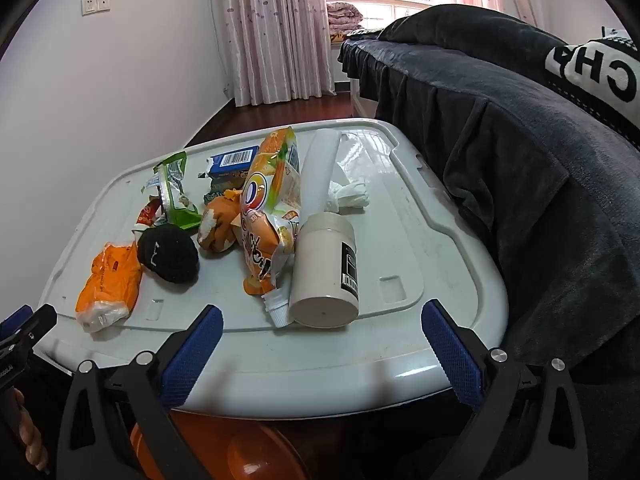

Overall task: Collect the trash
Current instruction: 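Move both tools toward the trash pile on the white lid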

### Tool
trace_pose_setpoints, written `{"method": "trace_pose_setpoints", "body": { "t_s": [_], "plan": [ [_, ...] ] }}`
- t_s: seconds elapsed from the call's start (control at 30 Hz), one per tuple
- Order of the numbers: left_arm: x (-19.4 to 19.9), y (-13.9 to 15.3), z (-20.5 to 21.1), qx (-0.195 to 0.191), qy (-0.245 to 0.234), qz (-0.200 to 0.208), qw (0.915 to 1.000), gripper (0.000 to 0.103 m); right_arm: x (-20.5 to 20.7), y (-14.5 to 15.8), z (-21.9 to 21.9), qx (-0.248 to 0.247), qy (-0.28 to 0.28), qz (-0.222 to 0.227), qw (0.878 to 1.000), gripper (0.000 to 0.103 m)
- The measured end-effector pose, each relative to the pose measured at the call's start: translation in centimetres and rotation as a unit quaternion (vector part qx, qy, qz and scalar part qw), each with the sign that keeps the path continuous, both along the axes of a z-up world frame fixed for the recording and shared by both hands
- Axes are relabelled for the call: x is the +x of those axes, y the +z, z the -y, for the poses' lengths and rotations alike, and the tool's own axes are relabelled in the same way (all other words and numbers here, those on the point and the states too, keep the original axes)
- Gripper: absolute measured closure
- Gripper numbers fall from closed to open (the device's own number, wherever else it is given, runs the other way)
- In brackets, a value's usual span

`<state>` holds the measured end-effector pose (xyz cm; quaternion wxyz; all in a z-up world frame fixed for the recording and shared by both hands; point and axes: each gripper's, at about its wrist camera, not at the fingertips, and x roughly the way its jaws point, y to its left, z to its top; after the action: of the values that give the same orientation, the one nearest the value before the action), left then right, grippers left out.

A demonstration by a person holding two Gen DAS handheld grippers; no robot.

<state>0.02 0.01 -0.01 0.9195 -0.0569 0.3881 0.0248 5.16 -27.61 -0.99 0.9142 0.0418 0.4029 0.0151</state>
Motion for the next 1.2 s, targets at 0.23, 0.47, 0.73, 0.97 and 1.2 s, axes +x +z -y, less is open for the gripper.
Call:
{"method": "trace_pose_setpoints", "body": {
  "t_s": [0.23,0.47,0.73,0.97,1.2],
  "plan": [
    [0.2,-0.7,-0.4,-0.007,-0.001,-0.003,1.0000,0.006,0.0,0.0,0.0,-0.001,-0.001,-0.002,1.000,0.005],
    [0.3,-0.6,-0.2,0.000,0.003,-0.011,0.9999,0.006,0.0,-0.1,0.2,0.000,-0.001,-0.002,1.000,0.005],
    [0.3,-0.5,0.1,0.006,0.000,-0.012,0.9999,0.006,0.0,-0.1,0.2,0.001,-0.001,-0.002,1.000,0.005],
    [0.3,-0.6,0.2,0.002,-0.002,-0.014,0.9999,0.006,0.0,-0.1,0.1,0.000,-0.001,-0.003,1.000,0.005],
    [0.5,-0.7,0.3,0.004,-0.004,-0.016,0.9999,0.006,0.1,-0.1,0.2,-0.001,-0.002,-0.004,1.000,0.005]
  ]
}}
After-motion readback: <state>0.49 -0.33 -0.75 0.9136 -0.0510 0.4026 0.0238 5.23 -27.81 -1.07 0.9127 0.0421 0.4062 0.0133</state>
